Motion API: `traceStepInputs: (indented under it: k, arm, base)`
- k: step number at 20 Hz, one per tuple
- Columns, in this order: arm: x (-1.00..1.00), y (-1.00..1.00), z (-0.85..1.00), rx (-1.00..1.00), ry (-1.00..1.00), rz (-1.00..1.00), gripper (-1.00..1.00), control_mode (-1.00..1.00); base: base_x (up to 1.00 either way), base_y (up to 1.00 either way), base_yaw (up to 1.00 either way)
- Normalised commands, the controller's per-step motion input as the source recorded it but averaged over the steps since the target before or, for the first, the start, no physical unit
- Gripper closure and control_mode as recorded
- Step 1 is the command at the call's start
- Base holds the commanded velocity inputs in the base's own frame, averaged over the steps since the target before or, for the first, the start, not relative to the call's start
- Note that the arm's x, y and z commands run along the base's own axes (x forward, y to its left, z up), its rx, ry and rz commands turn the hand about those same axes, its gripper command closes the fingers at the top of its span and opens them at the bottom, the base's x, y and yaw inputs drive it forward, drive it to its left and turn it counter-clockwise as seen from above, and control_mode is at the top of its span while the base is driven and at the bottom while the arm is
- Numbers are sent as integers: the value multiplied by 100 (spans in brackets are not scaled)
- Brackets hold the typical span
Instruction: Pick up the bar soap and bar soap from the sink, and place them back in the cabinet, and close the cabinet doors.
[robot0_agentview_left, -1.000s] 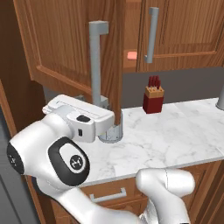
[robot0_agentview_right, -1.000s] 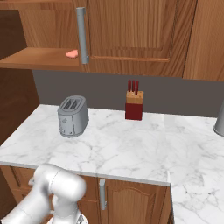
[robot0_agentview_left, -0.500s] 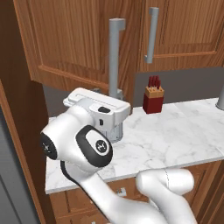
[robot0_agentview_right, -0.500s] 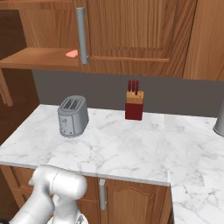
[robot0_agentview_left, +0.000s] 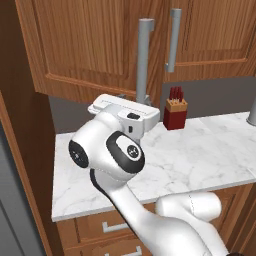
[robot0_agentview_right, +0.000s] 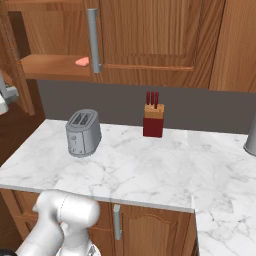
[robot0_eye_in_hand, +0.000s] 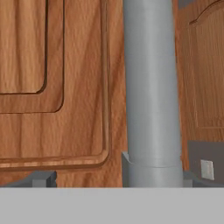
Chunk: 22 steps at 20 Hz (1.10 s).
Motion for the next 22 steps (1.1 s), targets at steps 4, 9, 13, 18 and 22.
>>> traceStepInputs:
  k: [4,9,13,18,22]
  arm:
    - [47,-12,-26,-1,-3,0,-100,-100]
    - [52,-10,-29,-1,-1,0,-100,-100]
    - [55,-9,-32,-2,0,0,-100,-100]
    - [56,-9,-33,-2,0,0,-100,-100]
    - [56,-10,-33,-1,0,0,-100,-100]
  base:
    - [0,0,0]
    - [0,0,0]
    - [0,0,0]
    - [0,0,0]
    - [0,0,0]
